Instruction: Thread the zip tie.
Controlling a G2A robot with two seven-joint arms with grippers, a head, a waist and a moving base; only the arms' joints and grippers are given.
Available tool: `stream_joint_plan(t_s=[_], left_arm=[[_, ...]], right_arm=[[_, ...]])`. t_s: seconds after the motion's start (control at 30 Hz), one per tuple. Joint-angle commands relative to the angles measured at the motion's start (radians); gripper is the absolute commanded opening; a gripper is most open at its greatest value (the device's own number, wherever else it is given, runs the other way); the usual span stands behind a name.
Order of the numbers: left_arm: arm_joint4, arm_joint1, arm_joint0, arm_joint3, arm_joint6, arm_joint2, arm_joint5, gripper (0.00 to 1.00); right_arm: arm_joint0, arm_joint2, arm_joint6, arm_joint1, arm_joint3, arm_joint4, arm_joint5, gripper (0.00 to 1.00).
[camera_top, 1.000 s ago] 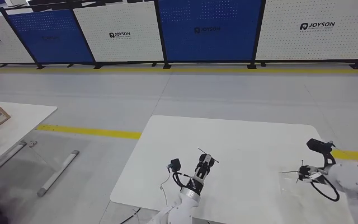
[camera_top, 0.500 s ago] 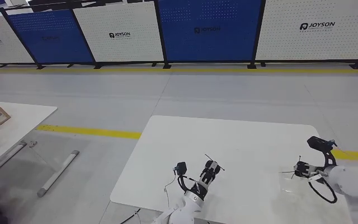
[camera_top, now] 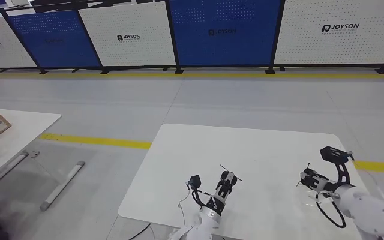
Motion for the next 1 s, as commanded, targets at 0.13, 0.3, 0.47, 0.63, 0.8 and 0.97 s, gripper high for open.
stream_joint_plan(t_s=[0.13,0.3,0.47,0.63,0.8,0.97], left_arm=[[0.054,-0.005,-0.009,0.025,0.027,0.01,0.007,0.0],[0.073,-0.019,-0.033,0.071,0.069,0.033,0.007,0.0],[0.074,-0.032,-0.046,0.096,0.098,0.048,-0.001,0.0],[0.064,-0.034,-0.048,0.101,0.096,0.05,-0.005,0.0],[0.064,-0.034,-0.048,0.101,0.096,0.05,-0.005,0.0],[0.064,-0.034,-0.048,0.101,0.096,0.05,-0.005,0.0]], right_arm=[[-0.054,-0.031,-0.165,-0.017,-0.032,0.044,0.0,0.0],[-0.162,-0.08,-0.382,-0.049,-0.119,0.064,0.0,0.0],[-0.204,-0.117,-0.416,-0.068,-0.156,0.086,0.0,0.0],[-0.204,-0.117,-0.416,-0.068,-0.156,0.086,0.0,0.0],[-0.205,-0.117,-0.42,-0.069,-0.153,0.089,0.0,0.0],[-0.238,-0.142,-0.556,-0.087,-0.141,0.143,0.0,0.0]])
